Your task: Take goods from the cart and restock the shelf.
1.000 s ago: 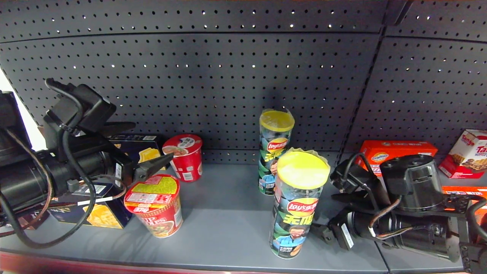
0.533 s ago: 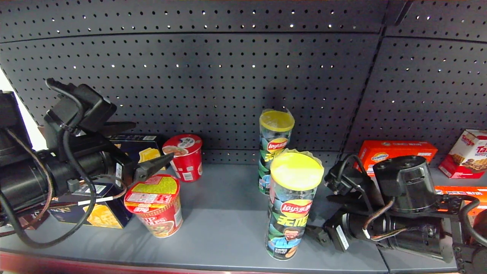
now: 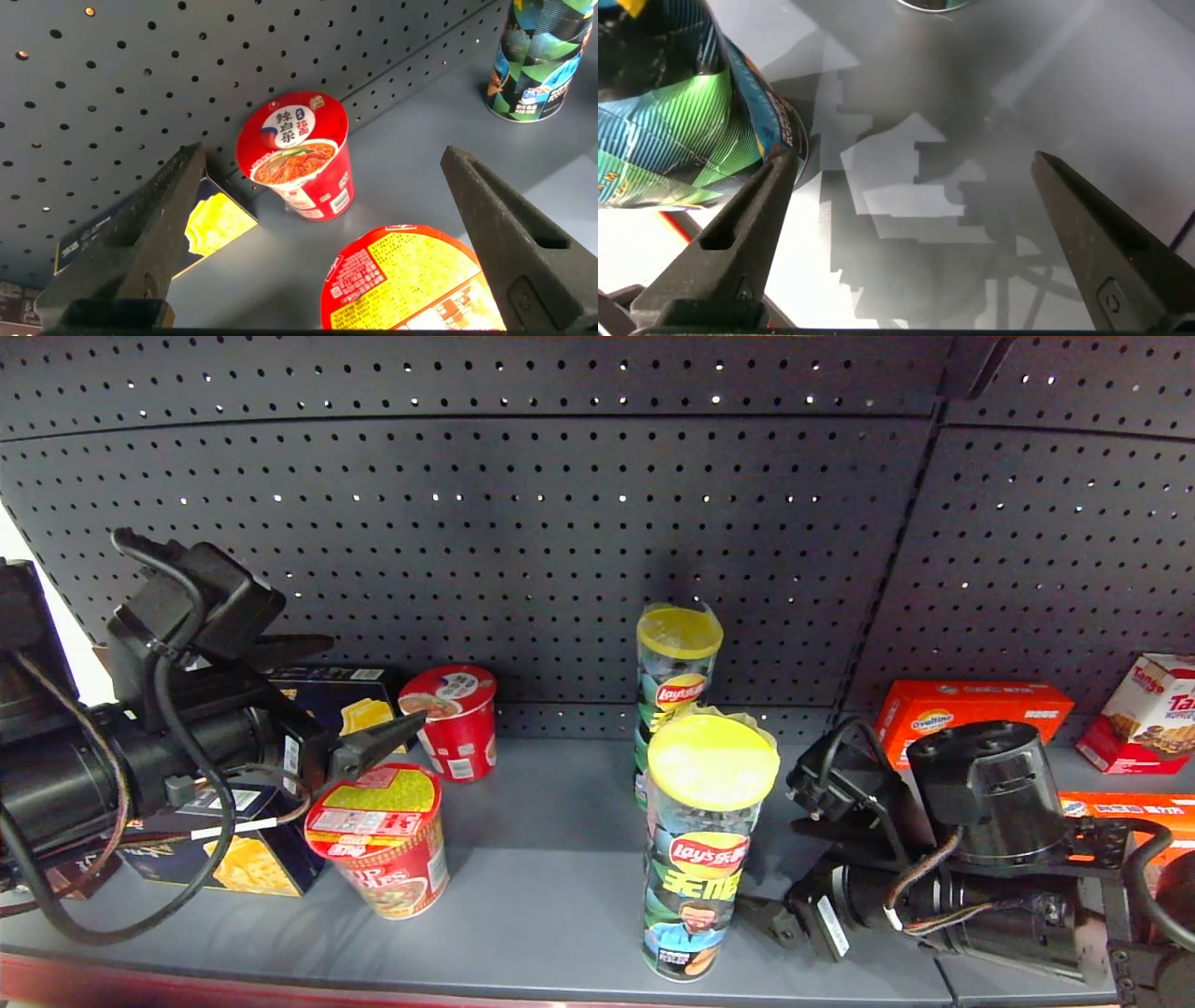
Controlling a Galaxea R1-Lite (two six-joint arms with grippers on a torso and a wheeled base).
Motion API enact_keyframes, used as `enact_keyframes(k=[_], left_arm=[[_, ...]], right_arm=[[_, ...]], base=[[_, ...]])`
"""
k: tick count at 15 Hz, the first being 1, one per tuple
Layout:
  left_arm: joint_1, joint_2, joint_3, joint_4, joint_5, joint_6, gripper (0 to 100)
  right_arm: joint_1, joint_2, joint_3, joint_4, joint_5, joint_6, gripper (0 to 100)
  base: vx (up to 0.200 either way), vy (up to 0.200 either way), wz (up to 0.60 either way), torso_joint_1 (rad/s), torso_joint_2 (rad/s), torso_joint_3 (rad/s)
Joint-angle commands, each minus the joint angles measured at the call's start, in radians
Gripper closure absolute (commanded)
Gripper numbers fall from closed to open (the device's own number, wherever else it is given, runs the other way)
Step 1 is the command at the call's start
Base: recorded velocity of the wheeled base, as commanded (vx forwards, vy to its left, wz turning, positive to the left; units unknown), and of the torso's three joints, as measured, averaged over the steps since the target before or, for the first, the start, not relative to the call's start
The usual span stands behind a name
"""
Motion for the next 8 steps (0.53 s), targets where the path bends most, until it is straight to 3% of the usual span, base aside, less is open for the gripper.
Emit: enact_keyframes(k=[1,8], left_arm=[[0.000,0.001,0.000,-0.001,0.000,0.000,0],[0.002,0.001,0.003,-0.002,0.000,0.000,0]], right_arm=[[0.007,-0.001,-0.001,0.000,0.000,0.000,0],[0.018,0.016,-0.010,-0.009,0.002,0.000,0]], base=[[0.000,0.000,0.00,0.000,0.00,0.000],[0.000,0.000,0.00,0.000,0.00,0.000]])
